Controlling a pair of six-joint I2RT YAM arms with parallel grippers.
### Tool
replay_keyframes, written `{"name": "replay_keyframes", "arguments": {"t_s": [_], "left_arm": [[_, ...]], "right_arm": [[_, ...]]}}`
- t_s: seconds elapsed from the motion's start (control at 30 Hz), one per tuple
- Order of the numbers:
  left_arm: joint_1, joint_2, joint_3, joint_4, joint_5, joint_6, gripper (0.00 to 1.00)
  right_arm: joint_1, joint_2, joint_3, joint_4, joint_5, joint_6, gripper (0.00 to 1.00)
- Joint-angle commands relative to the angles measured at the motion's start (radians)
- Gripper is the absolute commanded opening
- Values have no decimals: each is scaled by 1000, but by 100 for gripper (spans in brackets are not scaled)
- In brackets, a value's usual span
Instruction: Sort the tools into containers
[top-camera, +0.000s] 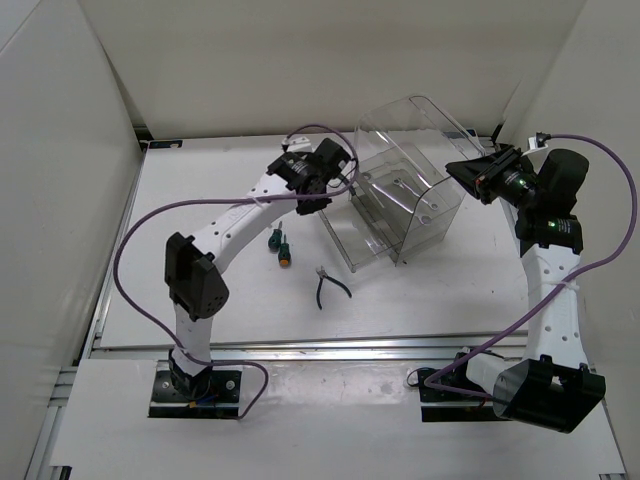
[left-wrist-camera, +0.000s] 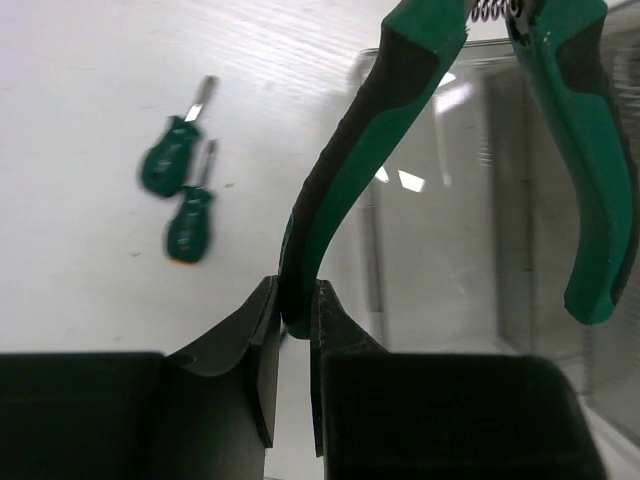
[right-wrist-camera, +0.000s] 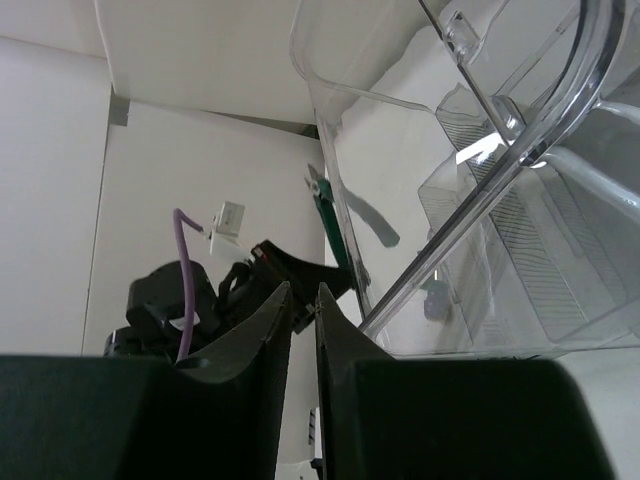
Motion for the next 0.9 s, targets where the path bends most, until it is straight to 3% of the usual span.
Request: {"name": "replay_keyframes", "arguments": {"t_s": [0.0,0.3,0.87], "left_arm": [[-8,71,110,26,96,46,10],[-10,218,211,0,248,70,10],[-26,356,353,-21,322,126,10]], "right_arm": [[1,-8,20,42,-12,-1,19],[0,5,39,45,-7,-4,19],[0,23,42,64,-8,-1,19]]}}
